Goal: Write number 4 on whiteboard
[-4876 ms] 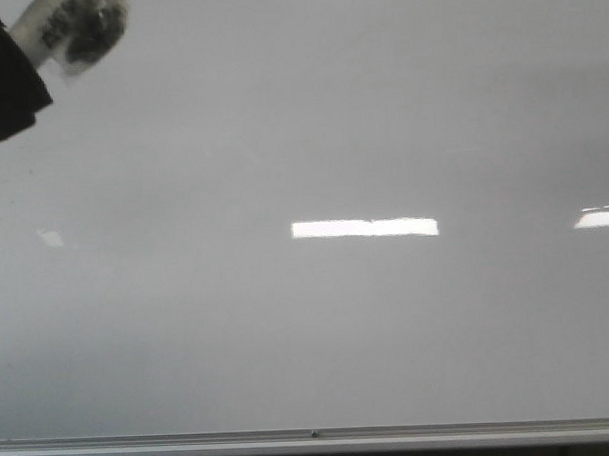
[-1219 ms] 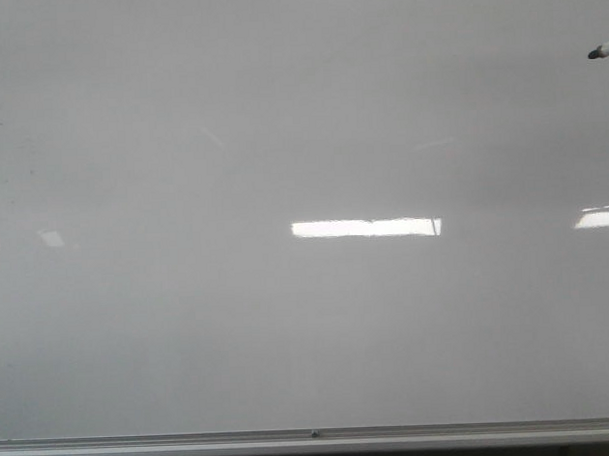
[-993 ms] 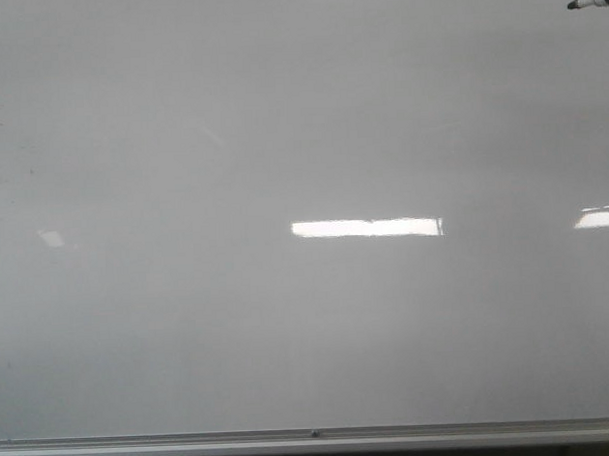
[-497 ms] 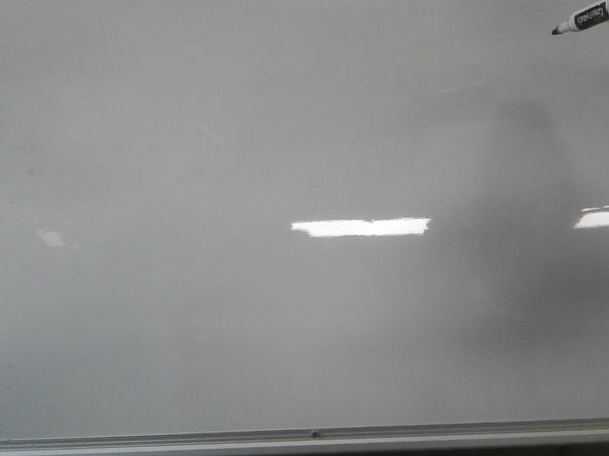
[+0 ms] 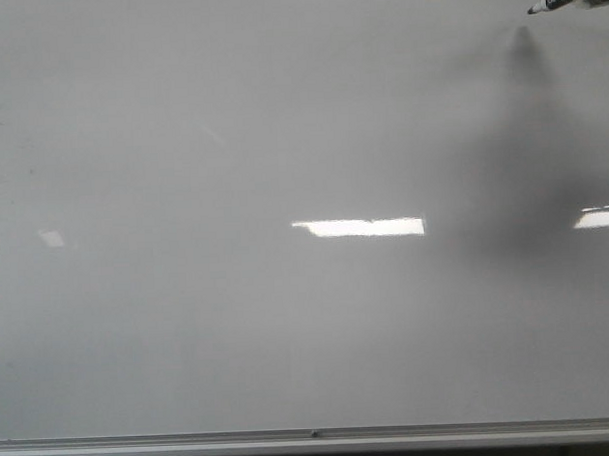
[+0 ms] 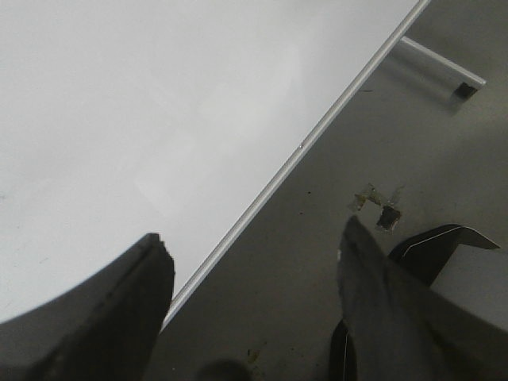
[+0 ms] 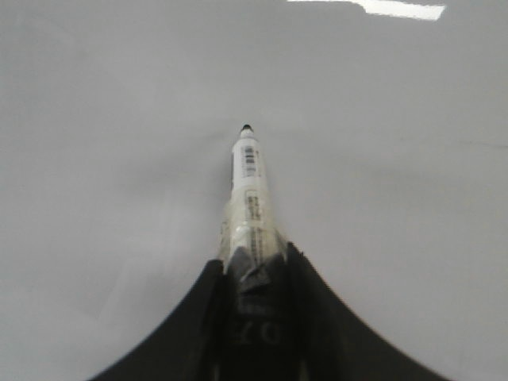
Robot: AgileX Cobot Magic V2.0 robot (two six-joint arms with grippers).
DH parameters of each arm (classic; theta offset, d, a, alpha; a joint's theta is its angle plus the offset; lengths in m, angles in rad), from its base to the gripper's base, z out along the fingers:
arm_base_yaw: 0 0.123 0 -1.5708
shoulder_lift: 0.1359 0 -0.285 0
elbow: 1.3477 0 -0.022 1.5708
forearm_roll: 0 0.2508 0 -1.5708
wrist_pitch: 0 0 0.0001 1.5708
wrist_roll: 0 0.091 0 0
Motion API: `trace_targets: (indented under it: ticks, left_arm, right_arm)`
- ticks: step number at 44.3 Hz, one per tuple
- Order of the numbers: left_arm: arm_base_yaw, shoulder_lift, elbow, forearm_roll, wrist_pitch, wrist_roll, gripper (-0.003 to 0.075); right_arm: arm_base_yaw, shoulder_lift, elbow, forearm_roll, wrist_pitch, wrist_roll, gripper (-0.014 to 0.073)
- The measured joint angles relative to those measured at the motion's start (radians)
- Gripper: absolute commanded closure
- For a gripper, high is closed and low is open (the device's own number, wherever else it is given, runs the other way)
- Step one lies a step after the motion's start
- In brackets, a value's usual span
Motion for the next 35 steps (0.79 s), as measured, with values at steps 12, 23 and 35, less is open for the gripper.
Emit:
trace_targets:
  ticks: [12,23,35]
  left_arm:
    - [0.000,0.000,0.000,0.000,0.000,-0.001,0.0280]
    - [0.000,0.000,0.000,0.000,0.000,-0.001,0.0280]
    - [0.000,0.000,0.000,0.000,0.000,-0.001,0.0280]
  right_arm:
    - [0.022,0.085,-0.006,0.000,0.072,-0.009,0.0652]
    - [0.070,0.129,-0.006,-0.003,0.156,-0.060,0.0652]
    - [-0.079,0.124,-0.006,-0.017,0.238,-0.065,0.0652]
